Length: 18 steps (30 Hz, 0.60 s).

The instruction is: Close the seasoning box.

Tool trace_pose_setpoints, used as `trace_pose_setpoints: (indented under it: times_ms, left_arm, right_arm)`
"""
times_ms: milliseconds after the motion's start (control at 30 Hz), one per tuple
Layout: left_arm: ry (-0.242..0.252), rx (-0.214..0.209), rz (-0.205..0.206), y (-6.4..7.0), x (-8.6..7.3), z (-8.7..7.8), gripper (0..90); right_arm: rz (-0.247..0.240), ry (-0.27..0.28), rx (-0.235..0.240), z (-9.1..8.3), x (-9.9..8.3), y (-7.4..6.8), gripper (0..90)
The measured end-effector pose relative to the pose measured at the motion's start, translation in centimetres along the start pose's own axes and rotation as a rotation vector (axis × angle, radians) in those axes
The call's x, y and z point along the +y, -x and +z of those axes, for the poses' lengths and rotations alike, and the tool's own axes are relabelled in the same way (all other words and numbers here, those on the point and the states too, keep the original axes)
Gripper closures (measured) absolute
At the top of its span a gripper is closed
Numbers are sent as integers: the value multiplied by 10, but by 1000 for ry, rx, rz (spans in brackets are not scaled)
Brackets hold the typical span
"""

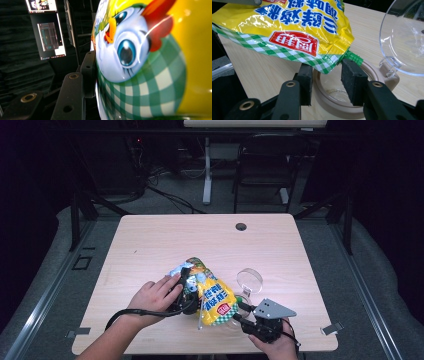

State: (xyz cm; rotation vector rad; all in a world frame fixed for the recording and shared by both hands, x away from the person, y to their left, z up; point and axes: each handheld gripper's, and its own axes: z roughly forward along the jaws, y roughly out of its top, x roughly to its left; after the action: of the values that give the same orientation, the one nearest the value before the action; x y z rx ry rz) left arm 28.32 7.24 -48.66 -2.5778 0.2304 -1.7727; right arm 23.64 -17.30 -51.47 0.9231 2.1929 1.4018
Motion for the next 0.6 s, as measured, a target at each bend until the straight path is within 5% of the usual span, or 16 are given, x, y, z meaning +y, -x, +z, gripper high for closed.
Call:
trace_pose_setpoints:
  times_ms: [600]
  left_arm:
    - [-13,-17,39,-3,2,0,602]
  right_arm:
    - [-8,-17,-3,2,-2,-1,617]
